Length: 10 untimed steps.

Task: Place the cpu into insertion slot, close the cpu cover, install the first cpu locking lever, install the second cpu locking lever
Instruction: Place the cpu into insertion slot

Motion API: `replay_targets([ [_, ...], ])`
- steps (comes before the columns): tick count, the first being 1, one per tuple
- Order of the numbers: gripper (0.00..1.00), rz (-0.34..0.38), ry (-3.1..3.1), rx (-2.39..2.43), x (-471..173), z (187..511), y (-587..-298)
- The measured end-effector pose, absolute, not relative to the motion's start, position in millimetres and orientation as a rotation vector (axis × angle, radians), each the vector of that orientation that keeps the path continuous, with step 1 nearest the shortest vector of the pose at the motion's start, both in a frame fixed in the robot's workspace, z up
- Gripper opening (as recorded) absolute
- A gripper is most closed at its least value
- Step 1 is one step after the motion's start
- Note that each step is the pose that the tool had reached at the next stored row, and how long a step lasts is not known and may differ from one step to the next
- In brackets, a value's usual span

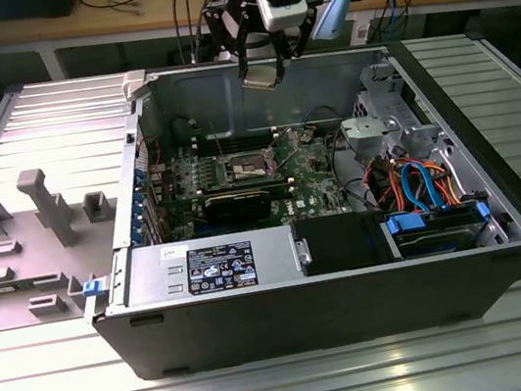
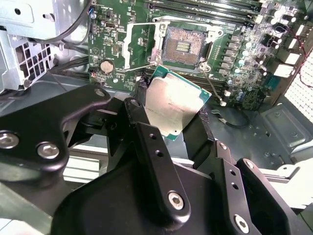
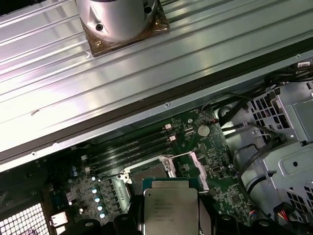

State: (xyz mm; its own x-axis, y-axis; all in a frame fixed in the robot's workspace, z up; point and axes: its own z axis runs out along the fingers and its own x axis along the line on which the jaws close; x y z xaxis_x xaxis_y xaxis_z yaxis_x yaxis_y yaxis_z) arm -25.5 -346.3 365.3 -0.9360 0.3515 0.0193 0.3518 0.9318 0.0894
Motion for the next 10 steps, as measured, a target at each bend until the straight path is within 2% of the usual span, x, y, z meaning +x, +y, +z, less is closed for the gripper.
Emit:
replay_targets([
  [10,0.55,-0.144,-3.081,-0.585,-25.6,365.3,-346.3],
])
